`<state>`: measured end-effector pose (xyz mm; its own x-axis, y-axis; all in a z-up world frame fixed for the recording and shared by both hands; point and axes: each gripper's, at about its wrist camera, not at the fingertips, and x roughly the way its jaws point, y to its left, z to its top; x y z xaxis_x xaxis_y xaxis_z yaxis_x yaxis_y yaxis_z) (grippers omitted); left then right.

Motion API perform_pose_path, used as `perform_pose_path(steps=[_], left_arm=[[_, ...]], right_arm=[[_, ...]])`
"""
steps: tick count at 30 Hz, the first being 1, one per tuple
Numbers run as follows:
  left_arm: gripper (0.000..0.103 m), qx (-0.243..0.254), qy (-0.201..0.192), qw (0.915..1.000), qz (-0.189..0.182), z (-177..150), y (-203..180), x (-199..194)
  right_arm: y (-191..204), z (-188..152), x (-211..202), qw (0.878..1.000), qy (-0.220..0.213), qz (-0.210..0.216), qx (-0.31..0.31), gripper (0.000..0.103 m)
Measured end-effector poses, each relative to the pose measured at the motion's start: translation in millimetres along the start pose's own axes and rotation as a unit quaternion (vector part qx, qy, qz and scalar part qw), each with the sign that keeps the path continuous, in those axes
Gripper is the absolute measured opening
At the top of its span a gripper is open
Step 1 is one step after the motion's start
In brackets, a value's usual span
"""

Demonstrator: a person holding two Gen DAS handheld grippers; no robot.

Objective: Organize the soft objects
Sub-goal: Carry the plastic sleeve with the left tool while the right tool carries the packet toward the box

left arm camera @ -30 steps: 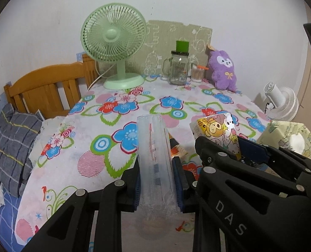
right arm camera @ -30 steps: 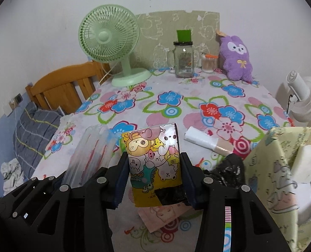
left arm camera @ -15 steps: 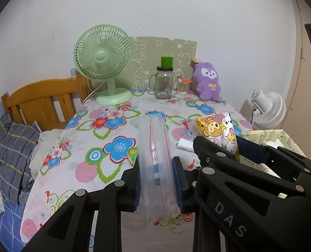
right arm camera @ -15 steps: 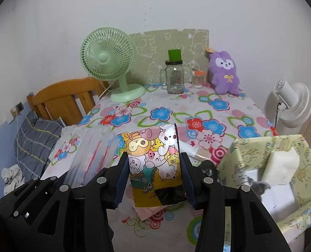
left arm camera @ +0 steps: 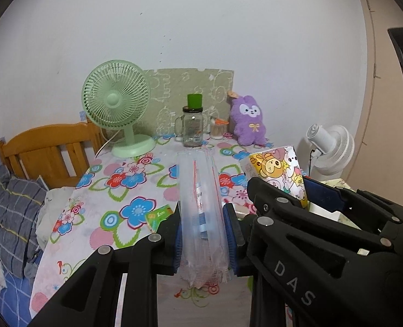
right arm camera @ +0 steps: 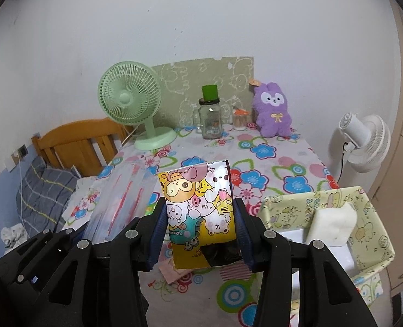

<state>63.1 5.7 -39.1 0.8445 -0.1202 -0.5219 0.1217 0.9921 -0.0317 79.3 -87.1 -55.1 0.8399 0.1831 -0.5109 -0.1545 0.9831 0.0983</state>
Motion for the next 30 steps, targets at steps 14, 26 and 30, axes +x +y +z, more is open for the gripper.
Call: perform_pose_path(steps=[14,26,30], left_arm=[[0.026,0.022,-0.009,0.9995,-0.02,10.7,-41.2,-1.1],[0.026,0.039,-0.007,0.9985,-0.039,15.7,-76.7,8.9],[0.026,0.044,-0.005,0.998,-0.045,16.2,-88.8,13.0]], right_arm=[[-36.1,6.1,-22.8,1.0,-0.017,-0.019,0.013,0.051],[-73.6,7.1,-27.1,0.999,-0.019,-0.039,0.024,0.051],[-86.7,6.8,-27.4,0.998,-0.019,-0.045,0.029,0.051]])
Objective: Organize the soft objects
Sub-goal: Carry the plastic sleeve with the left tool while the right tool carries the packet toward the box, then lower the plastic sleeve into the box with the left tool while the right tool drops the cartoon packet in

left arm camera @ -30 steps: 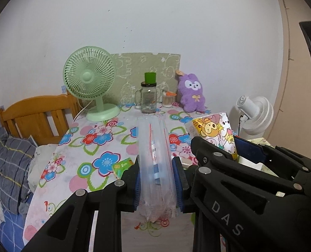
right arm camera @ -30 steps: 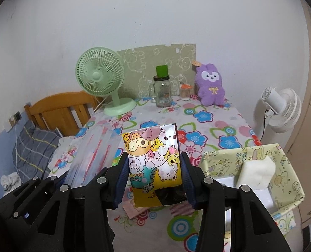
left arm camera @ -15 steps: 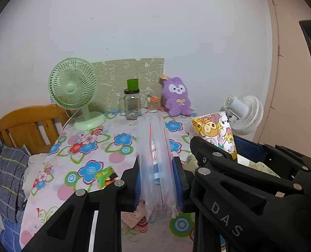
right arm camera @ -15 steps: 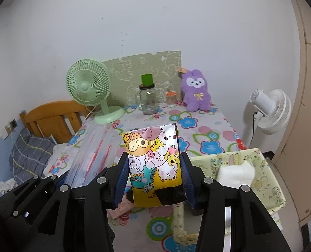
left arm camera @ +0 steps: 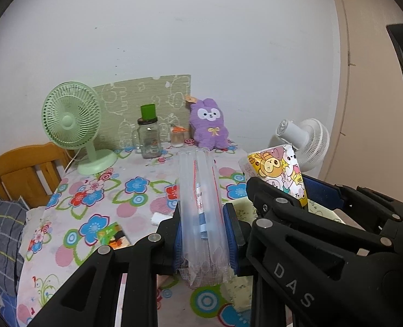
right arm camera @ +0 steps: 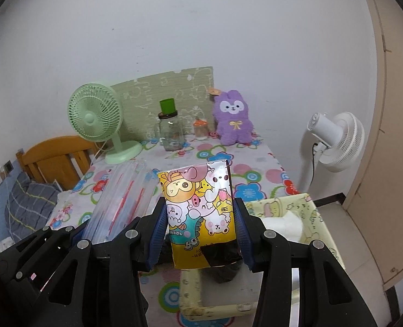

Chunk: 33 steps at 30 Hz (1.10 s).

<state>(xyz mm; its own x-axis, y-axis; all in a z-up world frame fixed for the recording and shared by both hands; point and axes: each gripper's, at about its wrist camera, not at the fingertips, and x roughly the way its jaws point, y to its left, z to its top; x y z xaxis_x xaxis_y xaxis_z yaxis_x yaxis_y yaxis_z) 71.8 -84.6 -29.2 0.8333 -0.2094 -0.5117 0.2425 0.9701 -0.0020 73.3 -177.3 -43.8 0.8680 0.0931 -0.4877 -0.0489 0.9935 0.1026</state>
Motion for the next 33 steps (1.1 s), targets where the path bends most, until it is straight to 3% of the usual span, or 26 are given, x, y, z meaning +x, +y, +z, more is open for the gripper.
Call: perform_pose_path(steps=[12,29,33], left_arm=[[0.027,0.019,0.008,0.9995,-0.024,0.6,-37.5,20.2],[0.029,0.036,0.052,0.9973,-0.039,-9.3,-74.9,60.6],[0.042,0.038,0.066,0.9962,-0.042,-13.0,-78.7,69.2]], right_arm=[[-42.1,-2.8,3.7,1.0,0.005,-0.024,0.015,0.051],[-92.5,-16.2,28.7,0.997,0.037,-0.041,0.044,0.051],[-100.9,-21.1,33.4,0.997,0.045,-0.044,0.054,0.051]])
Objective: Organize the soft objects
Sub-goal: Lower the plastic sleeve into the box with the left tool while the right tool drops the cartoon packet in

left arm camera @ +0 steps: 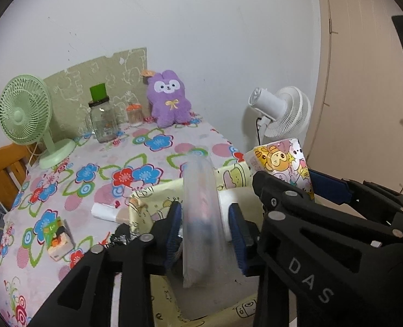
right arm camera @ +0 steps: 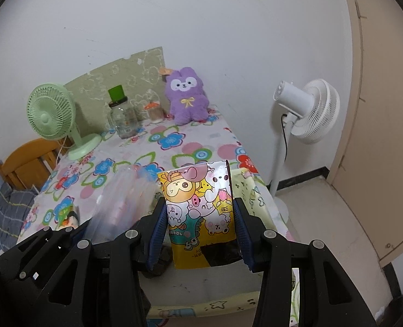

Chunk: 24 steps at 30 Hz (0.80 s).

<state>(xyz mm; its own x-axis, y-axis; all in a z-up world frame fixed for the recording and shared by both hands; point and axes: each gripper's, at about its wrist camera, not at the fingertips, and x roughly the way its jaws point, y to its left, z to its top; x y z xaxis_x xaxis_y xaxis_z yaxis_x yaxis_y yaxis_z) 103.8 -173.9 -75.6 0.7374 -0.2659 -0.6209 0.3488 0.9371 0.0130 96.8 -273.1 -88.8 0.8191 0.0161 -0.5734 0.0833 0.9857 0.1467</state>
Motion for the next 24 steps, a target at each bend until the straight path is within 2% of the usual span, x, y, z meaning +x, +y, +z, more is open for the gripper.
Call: perform_pose_path(steps=[2,5,13,18,21,24], left_arm=[[0.046,0.002,0.006,1.0,0.001,-1.1,-1.7,2.8],[0.059,0.01,0.008,0.9999,0.004,-2.0,-3.8,4.6],[0.077,0.017,0.003,0.9997,0.018,0.3,0.1,3.4],[0.081,0.019,0.005,0.9996,0.022,1.8,4.5,4.7],[0.083,0.018,0.006,0.9996,0.021,2.4,6.9,4.8],[0.088,0.017,0.004,0.9996,0.02,4.0,10.2,3.2]], right_arm=[[-3.0,-1.3,3.0,1.0,0.004,-0.001,0.003,0.051],[-6.5,-3.4,6.7,1.0,0.009,-0.001,0.007,0.051],[-7.7,-1.5,14.1,1.0,0.014,0.007,0.02,0.052],[-5.5,-1.5,16.4,1.0,0.013,-0.008,0.018,0.072],[-5.4,-1.0,16.7,1.0,0.013,-0.017,0.023,0.079],[-5.1,0.0,15.7,0.999,0.012,-0.024,0.026,0.081]])
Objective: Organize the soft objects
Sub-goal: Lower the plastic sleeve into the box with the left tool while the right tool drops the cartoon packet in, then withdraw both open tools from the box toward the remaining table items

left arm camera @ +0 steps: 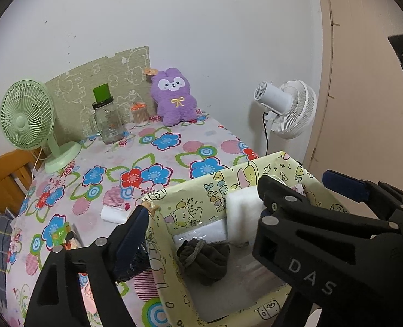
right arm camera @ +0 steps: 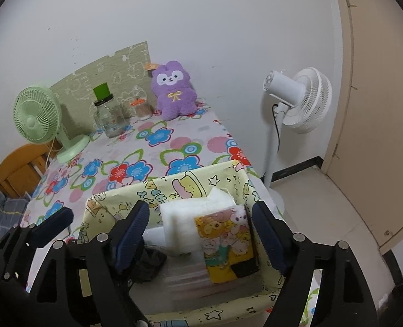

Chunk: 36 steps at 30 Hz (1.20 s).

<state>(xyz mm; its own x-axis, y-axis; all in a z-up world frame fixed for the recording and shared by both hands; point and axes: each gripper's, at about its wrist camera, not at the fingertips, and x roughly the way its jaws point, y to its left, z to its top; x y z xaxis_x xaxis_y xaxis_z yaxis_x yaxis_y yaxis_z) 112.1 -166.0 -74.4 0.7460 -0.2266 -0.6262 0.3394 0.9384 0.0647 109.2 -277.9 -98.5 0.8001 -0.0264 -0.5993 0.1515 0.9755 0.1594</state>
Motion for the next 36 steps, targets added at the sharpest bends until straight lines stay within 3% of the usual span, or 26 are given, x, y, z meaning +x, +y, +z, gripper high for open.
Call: perform_pose_path(steps=[7,15,20,36], left_arm=[[0.095,-0.003,-0.012,0.9999,0.0,1.9,10.2,-10.1],[0.096,-0.014,-0.029,0.9994,-0.008,1.4,30.0,-29.0],[0.096,-0.026,-0.037,0.999,0.002,-0.9,46.1,-38.9],[0.096,-0.048,-0.051,0.9973,0.022,-20.7,97.0,-63.4]], right_arm=[[7.4,2.7,-13.9,1.0,-0.023,-0.006,0.002,0.088],[27.9,3.2,-29.3,0.999,-0.045,-0.001,-0.013,0.091],[45.4,1.8,-38.9,0.998,-0.055,0.013,-0.027,0.098],[108.4,-10.3,-54.5,0.995,-0.062,0.036,-0.071,0.103]])
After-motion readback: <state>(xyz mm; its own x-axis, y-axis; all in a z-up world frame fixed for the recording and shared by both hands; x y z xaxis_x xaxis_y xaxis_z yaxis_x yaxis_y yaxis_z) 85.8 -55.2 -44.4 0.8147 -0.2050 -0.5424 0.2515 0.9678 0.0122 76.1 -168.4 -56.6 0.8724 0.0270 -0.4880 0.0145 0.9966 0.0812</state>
